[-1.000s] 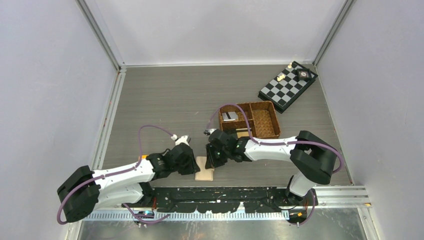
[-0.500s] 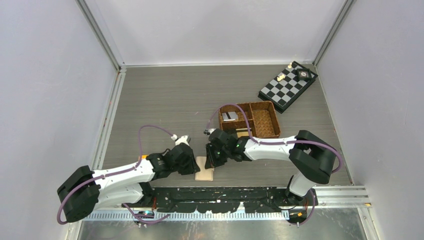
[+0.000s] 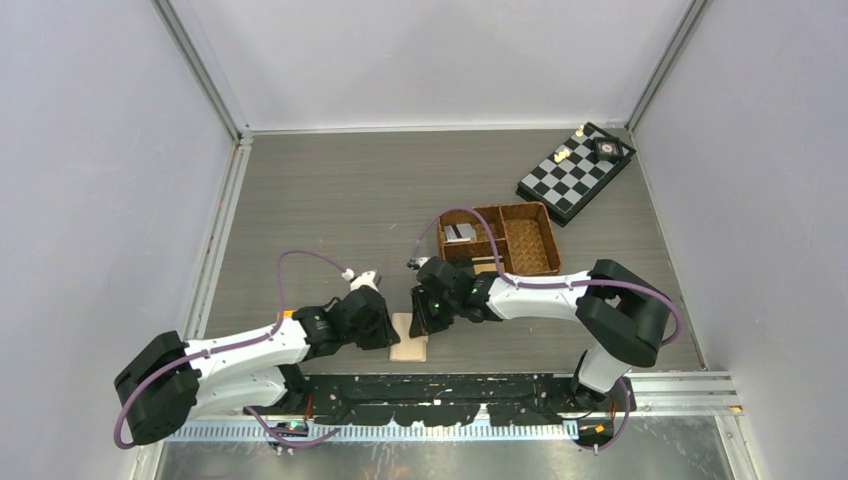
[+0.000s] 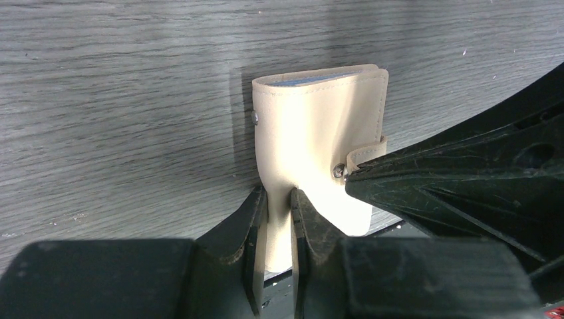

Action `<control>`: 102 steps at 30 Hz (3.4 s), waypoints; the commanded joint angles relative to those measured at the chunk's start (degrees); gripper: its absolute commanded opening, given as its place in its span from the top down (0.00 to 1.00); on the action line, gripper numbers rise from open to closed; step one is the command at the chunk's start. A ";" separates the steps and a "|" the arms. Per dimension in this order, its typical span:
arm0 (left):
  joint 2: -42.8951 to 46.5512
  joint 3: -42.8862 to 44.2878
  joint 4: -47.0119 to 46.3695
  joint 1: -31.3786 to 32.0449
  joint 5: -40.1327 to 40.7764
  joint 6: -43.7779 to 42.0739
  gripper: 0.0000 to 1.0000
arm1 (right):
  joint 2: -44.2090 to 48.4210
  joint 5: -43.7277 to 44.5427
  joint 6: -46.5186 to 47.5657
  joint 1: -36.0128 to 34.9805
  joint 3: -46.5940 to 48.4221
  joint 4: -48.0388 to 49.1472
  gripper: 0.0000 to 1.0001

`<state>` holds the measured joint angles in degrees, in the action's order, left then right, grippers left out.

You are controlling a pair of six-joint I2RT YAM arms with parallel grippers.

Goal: Put the credit cards into the card holder
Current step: Close the card holder at the center of the board, then reset both arms

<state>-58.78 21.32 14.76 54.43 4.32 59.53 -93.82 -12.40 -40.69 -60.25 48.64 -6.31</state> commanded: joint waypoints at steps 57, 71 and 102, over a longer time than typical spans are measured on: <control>-1.03 0.65 3.27 0.31 3.06 -1.61 1.00 | -11.30 16.08 -6.74 -5.22 7.45 -13.78 1.00; 1.36 3.41 7.20 0.32 3.94 -3.86 0.89 | -1.76 7.39 -3.70 -5.23 5.37 -5.28 0.93; -5.79 32.78 22.43 -41.75 -16.29 -32.31 0.09 | 29.42 13.68 9.65 39.76 4.63 -26.78 0.17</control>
<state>-64.03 49.10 34.06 21.43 -2.59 33.80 -67.22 -1.26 -35.70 -28.23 48.66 -27.62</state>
